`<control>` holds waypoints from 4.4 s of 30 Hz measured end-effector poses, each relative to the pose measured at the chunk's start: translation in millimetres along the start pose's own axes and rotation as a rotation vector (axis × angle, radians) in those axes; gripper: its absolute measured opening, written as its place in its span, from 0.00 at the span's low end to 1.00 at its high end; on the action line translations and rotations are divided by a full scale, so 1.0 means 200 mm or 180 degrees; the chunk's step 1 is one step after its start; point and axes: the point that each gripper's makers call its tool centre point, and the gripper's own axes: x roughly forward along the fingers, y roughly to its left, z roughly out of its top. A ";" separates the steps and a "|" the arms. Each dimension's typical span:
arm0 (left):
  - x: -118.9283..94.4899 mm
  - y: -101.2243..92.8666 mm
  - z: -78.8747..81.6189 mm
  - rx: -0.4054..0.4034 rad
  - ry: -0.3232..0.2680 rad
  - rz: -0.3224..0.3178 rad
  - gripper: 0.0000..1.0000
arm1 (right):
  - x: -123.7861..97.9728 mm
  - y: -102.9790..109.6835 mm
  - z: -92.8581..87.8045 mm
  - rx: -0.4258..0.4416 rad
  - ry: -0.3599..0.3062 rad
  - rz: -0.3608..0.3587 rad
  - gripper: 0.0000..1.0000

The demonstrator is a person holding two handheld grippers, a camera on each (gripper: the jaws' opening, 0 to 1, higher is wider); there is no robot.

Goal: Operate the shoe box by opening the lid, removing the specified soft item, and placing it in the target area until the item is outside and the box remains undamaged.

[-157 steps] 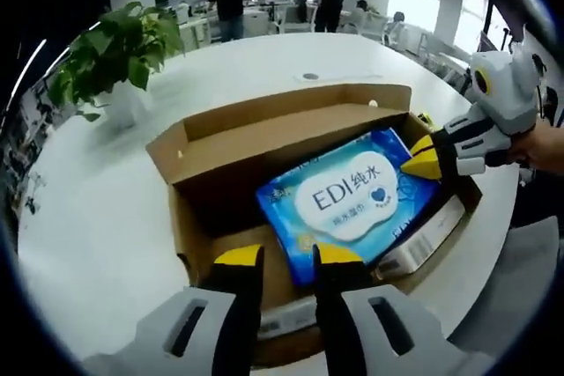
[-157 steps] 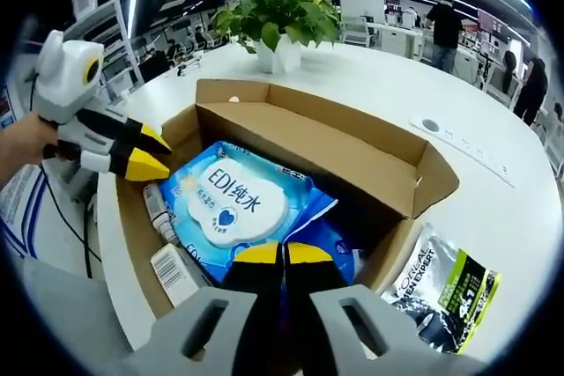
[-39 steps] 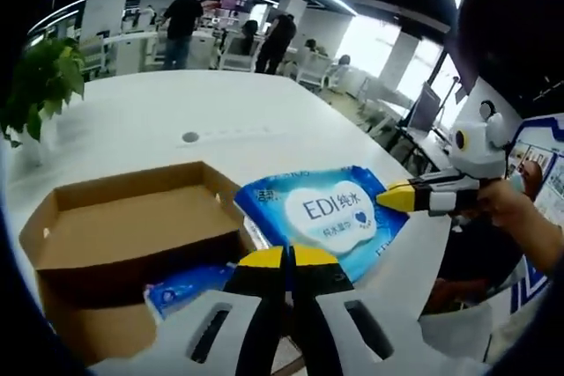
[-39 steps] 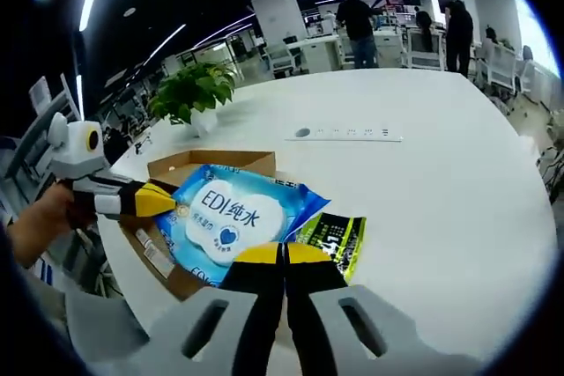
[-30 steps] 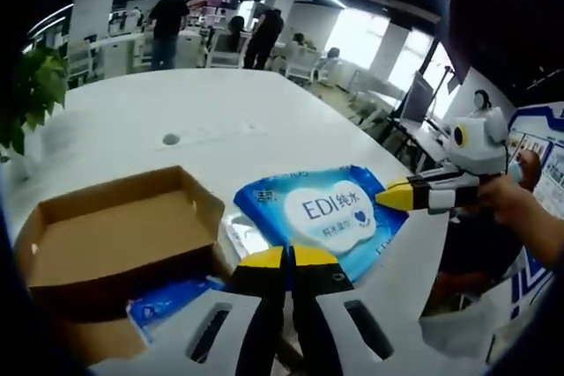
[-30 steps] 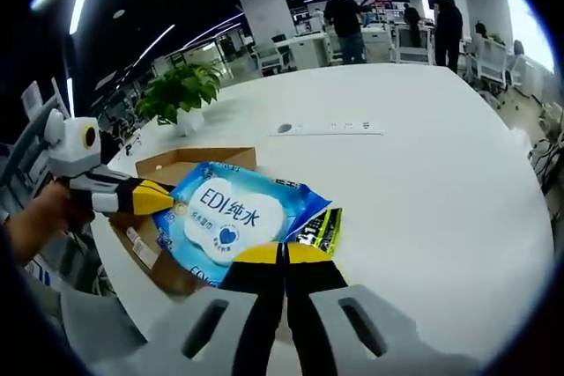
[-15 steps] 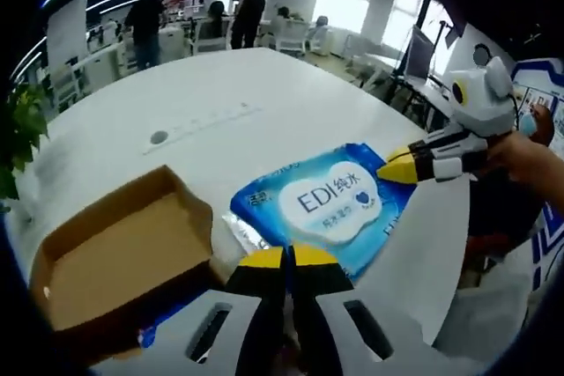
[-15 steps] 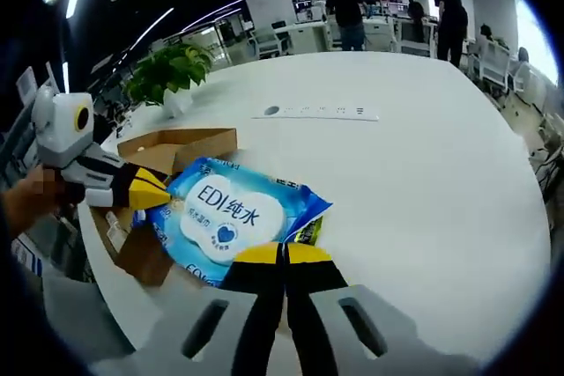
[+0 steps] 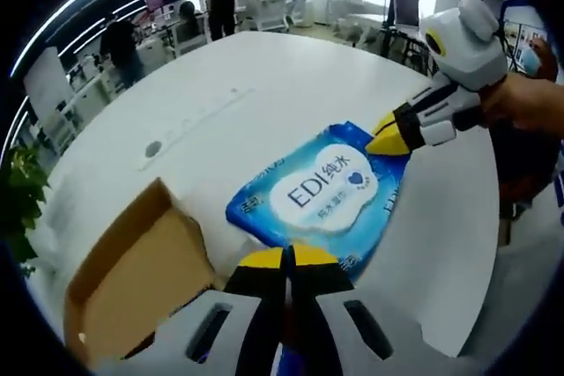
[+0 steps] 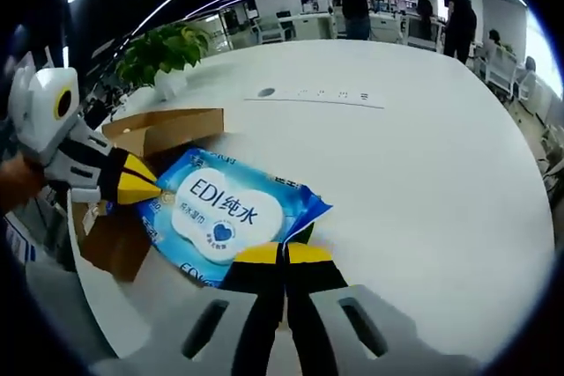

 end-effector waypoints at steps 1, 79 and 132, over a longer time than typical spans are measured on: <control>0.01 0.00 0.00 0.0031 0.0009 0.0008 0.00 | 0.00 0.00 0.00 0.0001 0.0001 -0.0002 0.00; -0.62 0.34 -0.57 -0.0225 0.0015 0.0096 0.21 | -0.10 0.23 0.21 -0.0918 -0.0171 0.0124 0.12; -0.37 0.17 -0.61 0.0788 0.0239 -0.0981 0.16 | 0.27 1.12 0.19 -0.2225 0.0179 0.0965 0.13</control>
